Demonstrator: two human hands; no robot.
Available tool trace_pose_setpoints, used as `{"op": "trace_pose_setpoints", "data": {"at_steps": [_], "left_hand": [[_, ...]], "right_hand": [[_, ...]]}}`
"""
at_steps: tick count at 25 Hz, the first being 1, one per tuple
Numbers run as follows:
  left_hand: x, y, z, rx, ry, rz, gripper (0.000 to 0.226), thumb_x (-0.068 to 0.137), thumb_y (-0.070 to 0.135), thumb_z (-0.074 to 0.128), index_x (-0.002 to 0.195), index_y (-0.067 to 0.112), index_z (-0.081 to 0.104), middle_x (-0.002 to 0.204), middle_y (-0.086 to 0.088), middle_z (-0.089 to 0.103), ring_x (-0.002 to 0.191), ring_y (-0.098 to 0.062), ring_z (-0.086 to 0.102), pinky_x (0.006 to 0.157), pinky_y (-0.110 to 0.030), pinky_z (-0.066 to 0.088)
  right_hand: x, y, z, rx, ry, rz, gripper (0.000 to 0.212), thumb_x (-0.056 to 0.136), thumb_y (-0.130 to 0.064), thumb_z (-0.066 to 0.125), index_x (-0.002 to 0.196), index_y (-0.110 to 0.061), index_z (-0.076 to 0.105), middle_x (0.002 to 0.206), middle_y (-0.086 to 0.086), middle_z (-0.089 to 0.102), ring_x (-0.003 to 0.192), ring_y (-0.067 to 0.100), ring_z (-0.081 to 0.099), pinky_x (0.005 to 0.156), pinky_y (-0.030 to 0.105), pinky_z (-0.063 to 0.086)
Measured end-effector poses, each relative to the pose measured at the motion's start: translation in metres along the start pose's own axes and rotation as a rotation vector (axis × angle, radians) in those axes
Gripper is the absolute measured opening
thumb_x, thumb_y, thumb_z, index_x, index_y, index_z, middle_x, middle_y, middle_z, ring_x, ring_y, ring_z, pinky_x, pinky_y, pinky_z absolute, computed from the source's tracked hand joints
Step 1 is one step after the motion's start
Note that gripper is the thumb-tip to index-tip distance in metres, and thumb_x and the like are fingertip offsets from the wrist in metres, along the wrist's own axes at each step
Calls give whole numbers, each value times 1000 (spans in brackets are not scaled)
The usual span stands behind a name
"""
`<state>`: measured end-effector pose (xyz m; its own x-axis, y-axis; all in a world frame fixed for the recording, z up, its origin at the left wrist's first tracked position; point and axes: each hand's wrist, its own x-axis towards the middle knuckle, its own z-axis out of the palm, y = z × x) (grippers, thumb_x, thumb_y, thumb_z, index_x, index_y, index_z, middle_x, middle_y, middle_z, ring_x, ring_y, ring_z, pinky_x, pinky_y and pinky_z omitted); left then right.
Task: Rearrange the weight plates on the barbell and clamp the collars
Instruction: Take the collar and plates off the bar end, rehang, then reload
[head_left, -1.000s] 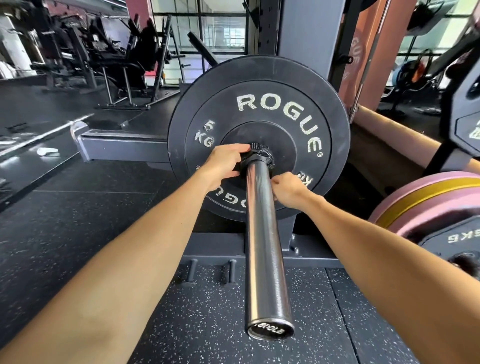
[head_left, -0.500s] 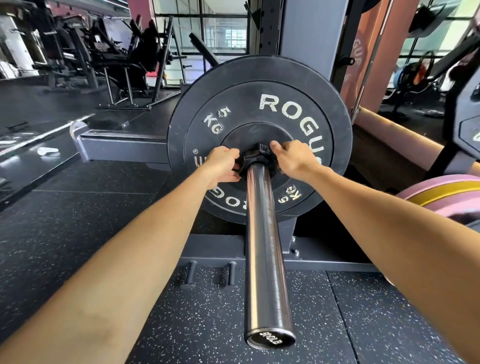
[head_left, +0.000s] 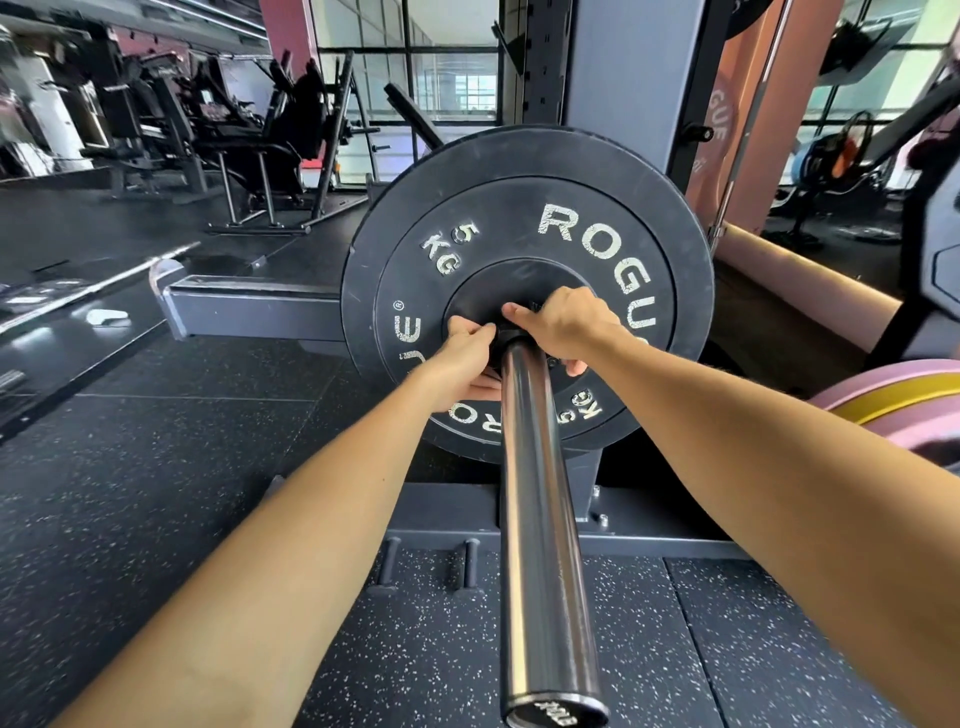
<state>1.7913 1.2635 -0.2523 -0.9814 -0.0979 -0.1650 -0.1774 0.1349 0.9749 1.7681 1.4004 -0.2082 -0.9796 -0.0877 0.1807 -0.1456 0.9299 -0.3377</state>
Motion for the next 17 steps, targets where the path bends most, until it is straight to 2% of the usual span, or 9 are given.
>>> {"op": "trace_pose_setpoints", "data": {"at_steps": [2,4,6,7,9,12,14,17], "left_hand": [[5,-2,5,-41,17,-2,24,104,44,35,108,21,33,112,-15,57,81,-28,67,57,-34,60],[11,-1,10,-71,18,-22,28,101,49,35,102,22,31,115,-16,59,86,-31,67,68,-40,61],[15,-1,14,-109,17,-43,37,97,57,39,101,21,32,102,-13,65,75,-23,69,61,-35,59],[16,-1,15,-124,18,-45,41,94,61,44,99,22,33,93,-8,64,67,-18,68,56,-31,57],[19,-1,15,-161,12,-41,47,87,64,54,99,21,38,86,-4,62,67,-15,68,56,-30,57],[26,-5,19,-215,36,-18,66,78,61,64,117,12,41,99,-14,65,82,-23,71,76,-44,62],[26,-3,21,-220,23,-14,81,71,63,67,127,10,41,104,-19,67,83,-25,71,80,-48,60],[24,-2,20,-232,32,-18,75,72,62,66,121,12,39,90,-14,63,78,-24,70,81,-51,60]], "right_hand": [[2,-1,3,-32,30,-19,65,93,-62,34,81,-6,63,67,7,59,49,26,65,52,26,43],[5,1,7,-73,74,-74,60,98,-55,30,102,-6,64,94,11,65,79,33,69,66,30,44],[8,2,7,-86,82,-100,57,100,-50,29,113,-5,62,118,15,62,107,37,61,76,34,38],[9,3,5,-83,76,-104,56,100,-48,29,114,-5,61,121,16,61,111,37,58,77,34,37],[9,3,1,-88,48,-132,51,102,-44,30,113,-6,62,119,16,61,111,37,58,75,34,38],[7,11,5,-94,55,-225,43,104,-35,30,112,-5,61,109,17,60,105,37,58,72,35,38],[7,12,4,-75,92,-240,42,103,-35,32,90,-4,56,92,15,58,92,35,58,68,34,36],[3,10,3,33,110,-192,47,100,-37,37,59,-15,41,65,4,46,74,32,52,64,32,38]]}}
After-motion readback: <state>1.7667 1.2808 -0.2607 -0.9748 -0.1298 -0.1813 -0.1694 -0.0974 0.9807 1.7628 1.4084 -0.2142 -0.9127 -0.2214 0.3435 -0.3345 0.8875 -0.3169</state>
